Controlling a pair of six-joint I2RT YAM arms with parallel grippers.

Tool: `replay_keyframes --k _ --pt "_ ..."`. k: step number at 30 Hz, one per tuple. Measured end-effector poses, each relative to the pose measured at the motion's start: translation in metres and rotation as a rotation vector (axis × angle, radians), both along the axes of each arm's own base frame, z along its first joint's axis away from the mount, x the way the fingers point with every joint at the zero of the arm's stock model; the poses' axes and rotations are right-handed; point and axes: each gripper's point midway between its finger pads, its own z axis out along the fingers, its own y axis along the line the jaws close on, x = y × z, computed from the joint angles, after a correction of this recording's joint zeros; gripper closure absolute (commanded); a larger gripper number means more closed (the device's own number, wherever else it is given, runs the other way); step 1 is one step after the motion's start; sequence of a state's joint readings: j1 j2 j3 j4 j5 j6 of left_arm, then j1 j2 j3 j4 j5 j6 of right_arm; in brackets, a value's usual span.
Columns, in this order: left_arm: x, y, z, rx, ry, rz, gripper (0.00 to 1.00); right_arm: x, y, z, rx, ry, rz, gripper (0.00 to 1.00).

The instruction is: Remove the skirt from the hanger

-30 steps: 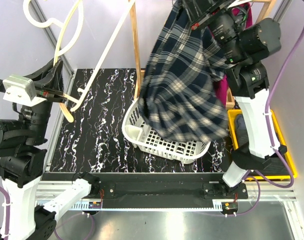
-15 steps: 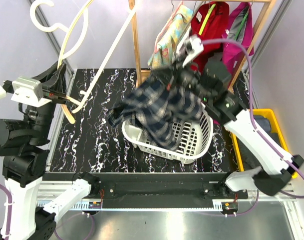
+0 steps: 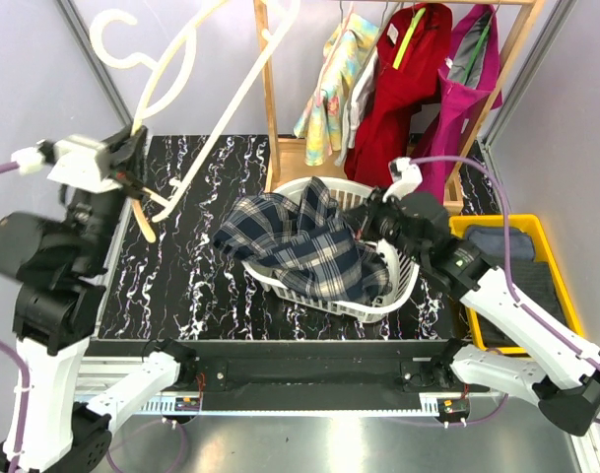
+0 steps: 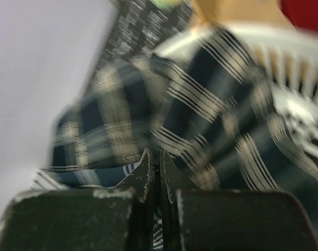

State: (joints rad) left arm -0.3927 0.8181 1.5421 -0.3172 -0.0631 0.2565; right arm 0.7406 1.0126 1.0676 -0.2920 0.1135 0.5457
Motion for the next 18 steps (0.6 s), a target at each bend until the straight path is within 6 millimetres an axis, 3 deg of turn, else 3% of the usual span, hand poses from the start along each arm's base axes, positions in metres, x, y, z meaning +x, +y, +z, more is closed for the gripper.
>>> replay_keyframes --k 3,4,6,7,9,14,18 --pt "0.022 -0.005 -0.026 0.033 0.105 0.023 1.0 -0.002 -0.01 -0.044 -0.077 0.156 -0.065 0.81" --pt "0.03 -0.005 -0.037 0.047 0.147 0.036 1.0 -0.003 -0.012 -0.059 -0.105 0.209 -0.079 0.64" --pt "0.041 -0.004 -0.056 0.076 0.216 0.067 1.0 -0.008 -0.014 -0.083 -0.152 0.295 -0.093 0.4" --pt "0.046 -0.003 -0.066 0.091 0.247 0.084 1.0 -0.011 -0.017 -0.096 -0.184 0.339 -0.099 0.21" --pt "0.054 0.0 -0.086 0.129 0.295 0.117 1.0 -0.017 -0.022 -0.107 -0.209 0.387 -0.112 0.01" --pt "0.065 0.011 -0.123 0.27 0.379 0.198 1.0 -0.023 -0.03 -0.107 -0.22 0.397 -0.126 0.0" --pt "0.086 0.0 -0.13 0.418 0.399 0.237 1.0 -0.024 -0.035 -0.085 -0.177 0.344 -0.139 0.0"
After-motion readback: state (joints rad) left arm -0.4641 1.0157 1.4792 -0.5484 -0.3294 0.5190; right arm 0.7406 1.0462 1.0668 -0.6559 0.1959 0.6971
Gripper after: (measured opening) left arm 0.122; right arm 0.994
